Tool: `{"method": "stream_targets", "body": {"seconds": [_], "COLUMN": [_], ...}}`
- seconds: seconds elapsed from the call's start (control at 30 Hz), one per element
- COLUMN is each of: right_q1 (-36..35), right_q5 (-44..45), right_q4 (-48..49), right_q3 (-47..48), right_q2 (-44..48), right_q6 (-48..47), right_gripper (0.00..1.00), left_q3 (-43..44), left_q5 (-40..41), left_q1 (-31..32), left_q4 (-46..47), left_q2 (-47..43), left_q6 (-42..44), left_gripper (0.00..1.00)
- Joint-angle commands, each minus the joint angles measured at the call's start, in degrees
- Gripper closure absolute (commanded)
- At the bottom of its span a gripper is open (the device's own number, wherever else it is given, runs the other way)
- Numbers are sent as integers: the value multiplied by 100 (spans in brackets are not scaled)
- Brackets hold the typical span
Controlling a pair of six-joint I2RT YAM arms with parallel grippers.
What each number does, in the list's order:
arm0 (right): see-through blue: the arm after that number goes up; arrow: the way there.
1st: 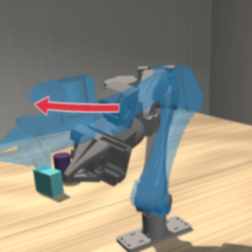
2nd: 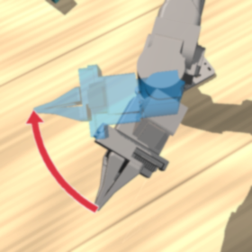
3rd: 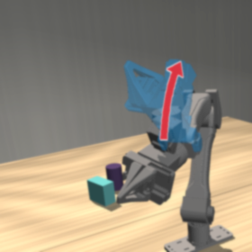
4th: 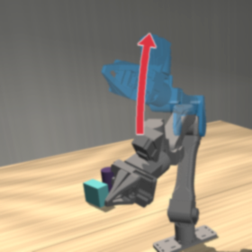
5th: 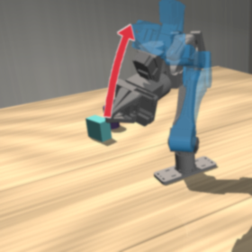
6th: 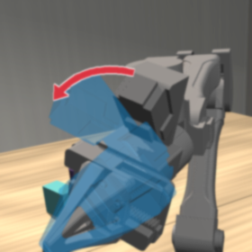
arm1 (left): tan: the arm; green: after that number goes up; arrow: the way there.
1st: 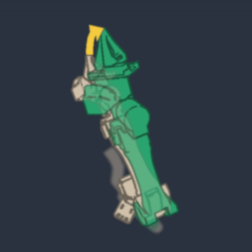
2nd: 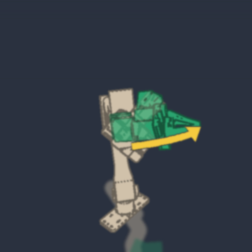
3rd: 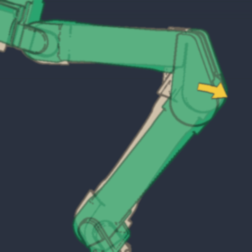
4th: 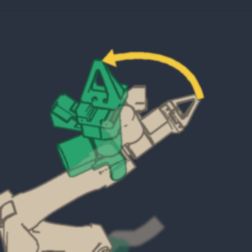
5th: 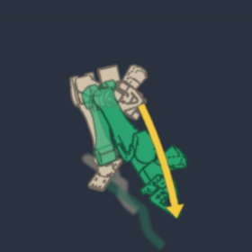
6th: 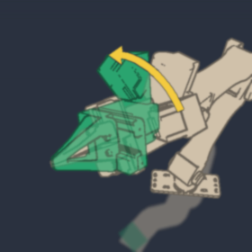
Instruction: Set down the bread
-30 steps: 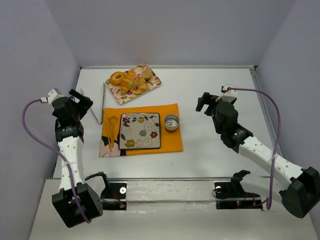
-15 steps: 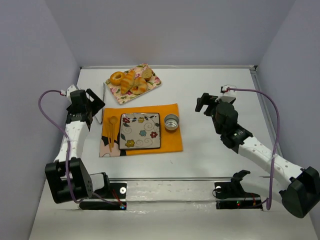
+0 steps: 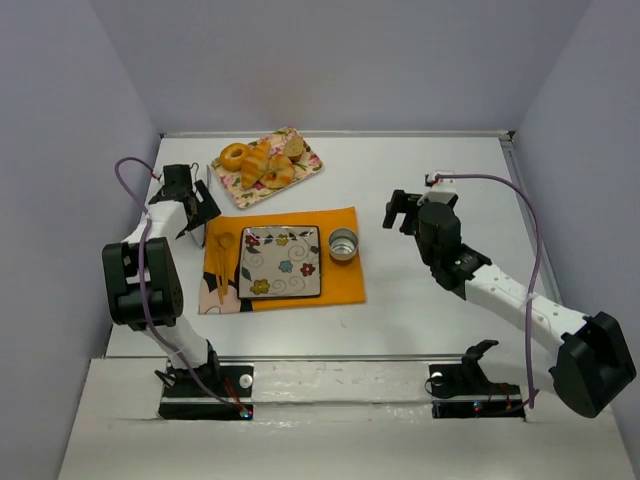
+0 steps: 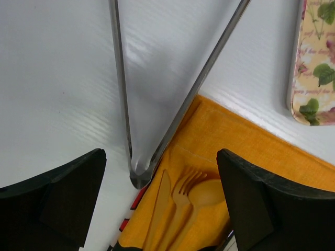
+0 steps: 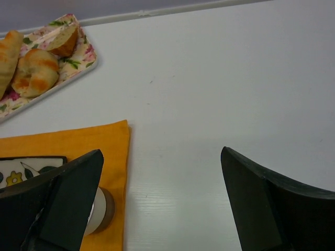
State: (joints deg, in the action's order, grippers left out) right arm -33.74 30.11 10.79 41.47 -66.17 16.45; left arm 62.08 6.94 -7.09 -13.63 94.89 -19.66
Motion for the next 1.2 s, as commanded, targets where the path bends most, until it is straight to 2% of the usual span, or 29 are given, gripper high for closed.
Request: {"method": "stream_targets", "body": {"seconds": [0.0,0.07,0.37,0.73,1.17], "right_q1": [33,34,87,87,87], "right_q5": [-84,-189,-515,-655,-717], "right_q4": [336,363,459,521,574], "right_q3": [107,80,-34,-140,-104], "right_q2": [148,192,421,553,447], "right_q6": [-98,-89,-63,-19,-63], "right_gripper": [0,0,0,0,0], "left_q3": [629,761,1359,2176,2747], "left_q5": [271,466,290,861,335], "left_q1": [15,15,15,-11,-187], "left_q4": [-368,-500,-571,-869,-694], "left_q2": [362,618,1330,2103,2683], "left_q6": [595,630,1166,1316,1386], "left_gripper": [1,1,1,1,1]}}
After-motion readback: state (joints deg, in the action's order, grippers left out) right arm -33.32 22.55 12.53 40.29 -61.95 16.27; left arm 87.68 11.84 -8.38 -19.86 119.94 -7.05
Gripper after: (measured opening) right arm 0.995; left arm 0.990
